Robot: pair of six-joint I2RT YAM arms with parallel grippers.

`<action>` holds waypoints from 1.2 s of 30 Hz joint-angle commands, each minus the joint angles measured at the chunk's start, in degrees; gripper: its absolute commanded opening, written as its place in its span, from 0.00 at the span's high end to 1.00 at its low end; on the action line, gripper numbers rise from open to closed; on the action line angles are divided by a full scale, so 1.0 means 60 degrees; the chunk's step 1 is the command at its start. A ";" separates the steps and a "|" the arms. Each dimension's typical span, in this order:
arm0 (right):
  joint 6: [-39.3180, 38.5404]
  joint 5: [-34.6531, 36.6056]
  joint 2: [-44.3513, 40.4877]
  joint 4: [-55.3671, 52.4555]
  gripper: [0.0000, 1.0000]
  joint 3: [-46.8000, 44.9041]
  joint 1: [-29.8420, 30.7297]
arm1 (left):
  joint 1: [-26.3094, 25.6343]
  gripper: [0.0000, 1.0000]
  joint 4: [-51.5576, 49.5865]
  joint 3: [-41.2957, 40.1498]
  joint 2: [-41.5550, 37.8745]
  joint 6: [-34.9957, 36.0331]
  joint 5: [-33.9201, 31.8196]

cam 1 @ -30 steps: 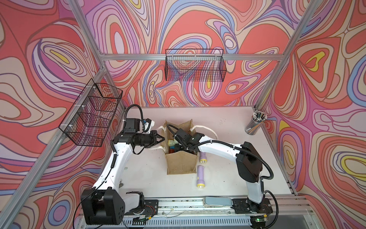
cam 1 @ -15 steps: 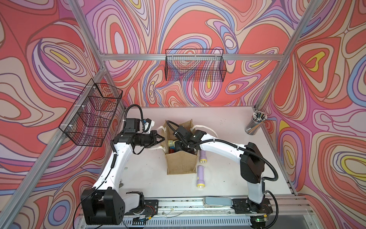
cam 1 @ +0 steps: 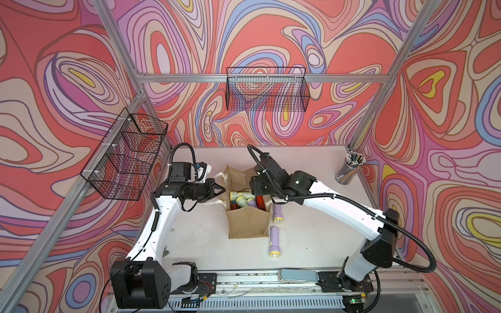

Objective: Put the flashlights into the tote bags
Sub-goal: Place the flashlight in the canvas bag, then pick up the flashlight from the center of the board.

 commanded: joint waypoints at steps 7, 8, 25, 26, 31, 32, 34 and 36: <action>0.0450 0.2128 -0.2107 -0.0881 0.35 -0.1133 -0.0025 | 0.0013 0.97 0.0138 -0.0054 -0.0283 0.0112 -0.0015; 0.0586 0.2311 -0.2357 -0.1007 0.35 -0.1293 -0.0018 | 0.0013 0.97 0.0140 -0.0043 -0.0273 0.0124 -0.0015; 0.4832 0.1439 -0.5234 -0.3578 0.30 -0.5348 -0.0043 | 0.0013 0.96 0.0242 -0.0008 -0.0094 -0.0010 0.0032; 0.4880 0.0908 -0.5155 -0.3001 0.29 -0.5840 -0.0043 | 0.0020 0.96 0.0252 -0.0007 -0.0087 -0.0029 0.0030; 0.5100 -0.0977 -0.4429 -0.0415 0.28 -0.7375 -0.0042 | 0.0014 0.96 0.0268 0.0024 -0.0049 -0.0065 0.0087; 0.5237 -0.1232 -0.4229 0.0018 0.26 -0.7563 -0.0043 | 0.0013 0.96 0.0250 0.0024 -0.0050 -0.0052 0.0091; 0.5340 -0.1783 -0.3806 0.0922 0.26 -0.7882 -0.0046 | 0.0012 0.96 0.0242 0.0002 -0.0090 -0.0029 0.0091; 0.5342 -0.2231 -0.3311 0.1627 0.26 -0.7985 -0.0043 | 0.0025 0.96 0.0250 -0.0015 -0.0133 -0.0018 0.0064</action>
